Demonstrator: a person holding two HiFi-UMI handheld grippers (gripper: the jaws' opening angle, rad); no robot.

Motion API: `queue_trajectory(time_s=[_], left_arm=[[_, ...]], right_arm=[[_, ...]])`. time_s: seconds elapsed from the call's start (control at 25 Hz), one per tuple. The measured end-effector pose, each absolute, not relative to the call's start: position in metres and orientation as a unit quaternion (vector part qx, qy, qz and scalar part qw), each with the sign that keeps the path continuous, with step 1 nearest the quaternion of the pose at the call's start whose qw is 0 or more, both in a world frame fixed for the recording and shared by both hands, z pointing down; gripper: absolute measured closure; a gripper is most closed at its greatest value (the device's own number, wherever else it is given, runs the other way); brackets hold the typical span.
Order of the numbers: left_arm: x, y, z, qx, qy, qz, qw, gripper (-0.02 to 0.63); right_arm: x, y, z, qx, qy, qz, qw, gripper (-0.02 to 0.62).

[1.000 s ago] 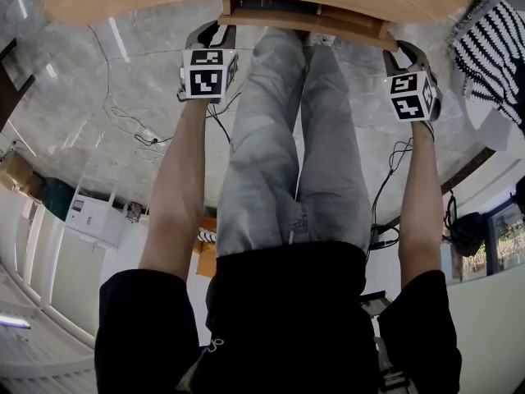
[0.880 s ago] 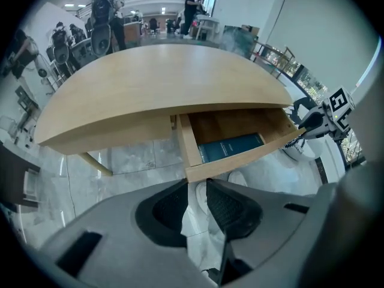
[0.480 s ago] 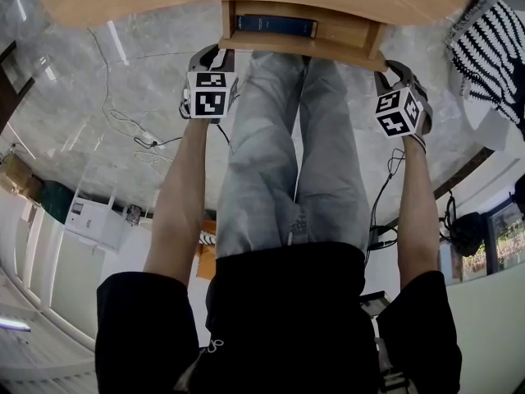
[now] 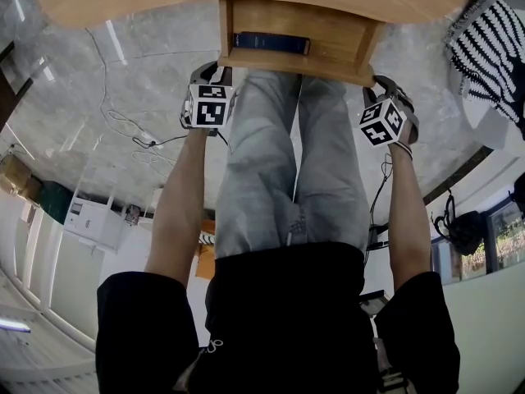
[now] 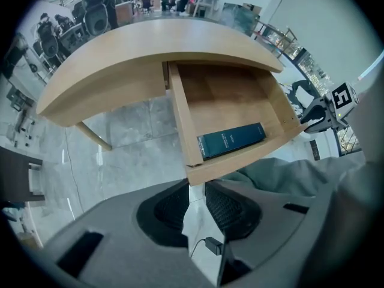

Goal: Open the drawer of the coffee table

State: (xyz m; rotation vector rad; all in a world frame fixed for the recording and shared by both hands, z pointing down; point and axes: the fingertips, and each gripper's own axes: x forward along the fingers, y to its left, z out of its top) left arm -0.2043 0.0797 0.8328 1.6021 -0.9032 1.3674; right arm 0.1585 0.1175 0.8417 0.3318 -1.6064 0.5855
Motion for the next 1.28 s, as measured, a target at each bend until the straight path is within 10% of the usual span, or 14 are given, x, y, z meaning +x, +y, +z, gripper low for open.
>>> queue_trajectory(time_s=[1.28], left_arm=[[-0.207, 0.089, 0.851, 0.552, -0.432, 0.513, 0.495, 0.543]], right_arm=[[0.161, 0.125, 0.871, 0.25, -0.613, 0.355, 0.66, 0.446]])
